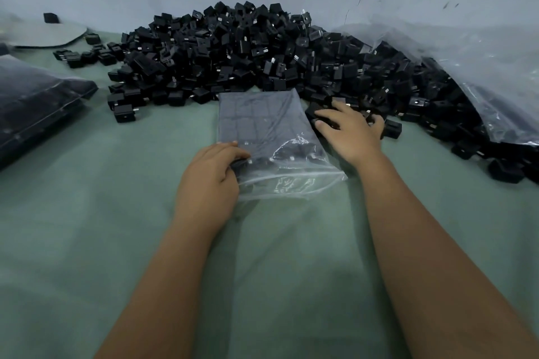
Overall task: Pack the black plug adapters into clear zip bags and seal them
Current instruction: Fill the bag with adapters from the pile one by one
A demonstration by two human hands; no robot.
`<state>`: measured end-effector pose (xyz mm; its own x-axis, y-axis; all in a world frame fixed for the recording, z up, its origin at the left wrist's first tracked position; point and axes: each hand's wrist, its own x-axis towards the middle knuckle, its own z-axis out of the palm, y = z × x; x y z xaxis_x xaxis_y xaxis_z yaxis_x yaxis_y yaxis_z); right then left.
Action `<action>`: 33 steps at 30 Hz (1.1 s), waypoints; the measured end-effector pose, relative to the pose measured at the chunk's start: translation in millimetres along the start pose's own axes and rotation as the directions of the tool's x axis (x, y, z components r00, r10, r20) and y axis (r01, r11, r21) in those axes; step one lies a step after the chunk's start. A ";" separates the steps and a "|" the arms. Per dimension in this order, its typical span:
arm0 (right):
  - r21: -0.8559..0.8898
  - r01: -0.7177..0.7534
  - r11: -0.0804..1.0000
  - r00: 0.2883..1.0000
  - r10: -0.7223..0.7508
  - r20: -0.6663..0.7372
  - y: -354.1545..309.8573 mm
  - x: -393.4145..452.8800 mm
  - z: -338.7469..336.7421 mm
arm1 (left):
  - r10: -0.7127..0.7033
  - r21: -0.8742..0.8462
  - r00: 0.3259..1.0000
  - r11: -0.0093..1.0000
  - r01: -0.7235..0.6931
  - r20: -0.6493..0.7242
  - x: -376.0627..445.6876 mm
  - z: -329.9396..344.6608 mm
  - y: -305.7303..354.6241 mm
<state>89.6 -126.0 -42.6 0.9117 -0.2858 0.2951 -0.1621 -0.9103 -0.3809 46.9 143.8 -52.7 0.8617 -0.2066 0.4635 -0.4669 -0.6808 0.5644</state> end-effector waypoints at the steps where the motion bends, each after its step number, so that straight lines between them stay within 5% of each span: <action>1: 0.027 -0.019 0.999 0.999 0.020 -0.035 4.8 -6.6 -2.3 | -0.001 -0.005 1.000 1.000 0.001 0.003 -0.2 -0.1 0.0; 13: 0.155 -0.112 0.982 0.960 0.147 -0.239 4.3 -83.8 -23.1 | -0.049 -0.051 0.998 0.997 0.052 0.047 -2.9 -2.9 0.9; 18: 0.335 -0.094 0.938 0.842 0.254 -0.476 -19.5 -109.7 -26.9 | -0.283 -0.310 0.957 0.906 0.287 0.060 2.4 -7.0 6.9; 20: 0.391 -0.053 0.919 0.853 0.245 -0.461 -25.4 -113.3 -28.2 | -0.328 -0.343 0.945 0.886 0.313 0.013 5.7 -7.5 11.9; 25: 0.720 -0.002 0.694 0.894 0.323 -0.309 -44.2 -114.0 -28.4 | -0.157 -0.243 0.988 0.957 0.155 0.013 7.1 -1.6 17.9; 33: 0.849 0.010 0.528 0.945 0.272 -0.180 -68.9 -114.4 -19.3 | 0.093 -0.349 0.978 0.937 -0.022 0.188 -4.2 -3.0 14.1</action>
<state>-10.7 -36.3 -33.2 0.7495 -0.5721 0.3330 0.2439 -0.2291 -0.9424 36.1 137.1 -44.6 0.8366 -0.3972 0.3774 -0.5256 -0.3878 0.7572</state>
